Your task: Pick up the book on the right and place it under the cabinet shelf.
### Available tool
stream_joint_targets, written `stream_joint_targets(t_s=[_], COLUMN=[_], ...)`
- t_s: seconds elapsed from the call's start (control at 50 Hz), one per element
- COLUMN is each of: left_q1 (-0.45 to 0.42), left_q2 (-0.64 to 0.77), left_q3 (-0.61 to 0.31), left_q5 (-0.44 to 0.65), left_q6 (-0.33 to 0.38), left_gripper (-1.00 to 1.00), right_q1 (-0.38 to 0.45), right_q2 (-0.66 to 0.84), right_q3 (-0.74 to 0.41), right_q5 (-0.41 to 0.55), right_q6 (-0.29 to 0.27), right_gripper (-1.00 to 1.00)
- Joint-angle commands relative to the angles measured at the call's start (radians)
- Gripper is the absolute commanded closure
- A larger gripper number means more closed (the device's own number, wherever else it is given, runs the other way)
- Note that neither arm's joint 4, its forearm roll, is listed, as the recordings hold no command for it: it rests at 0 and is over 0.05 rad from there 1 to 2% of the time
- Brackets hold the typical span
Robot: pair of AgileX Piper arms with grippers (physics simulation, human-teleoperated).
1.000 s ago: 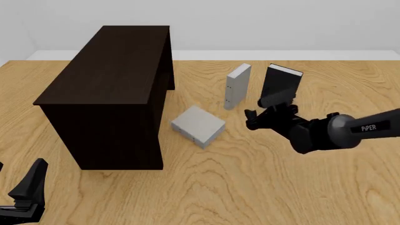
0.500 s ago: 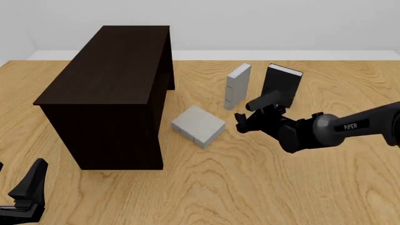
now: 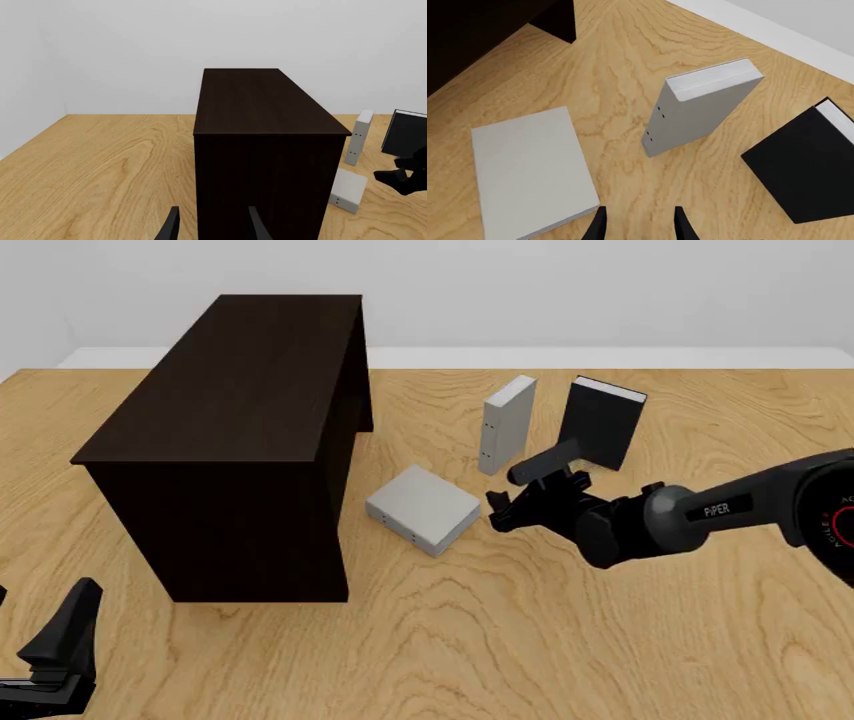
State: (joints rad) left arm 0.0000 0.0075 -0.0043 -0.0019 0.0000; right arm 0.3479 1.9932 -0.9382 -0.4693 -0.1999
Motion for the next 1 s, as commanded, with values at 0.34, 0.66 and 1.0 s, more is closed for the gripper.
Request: stream_joint_targets(t_s=[0.34, 0.66, 1.0], left_q1=[0.000, 0.000, 0.000], left_q2=[0.000, 0.000, 0.000], left_q3=[0.000, 0.000, 0.000], left_q5=[0.000, 0.000, 0.000], left_q6=[0.000, 0.000, 0.000], left_gripper=[-1.00, -1.00, -1.00], right_q1=[0.018, 0.048, 0.058], right_q2=[0.017, 0.082, 0.098], right_q3=[0.010, -0.046, -0.059], right_q5=[0.014, 0.046, 0.059], right_q6=[-0.002, 0.015, 0.027], right_gripper=[-1.00, -1.00, -1.00])
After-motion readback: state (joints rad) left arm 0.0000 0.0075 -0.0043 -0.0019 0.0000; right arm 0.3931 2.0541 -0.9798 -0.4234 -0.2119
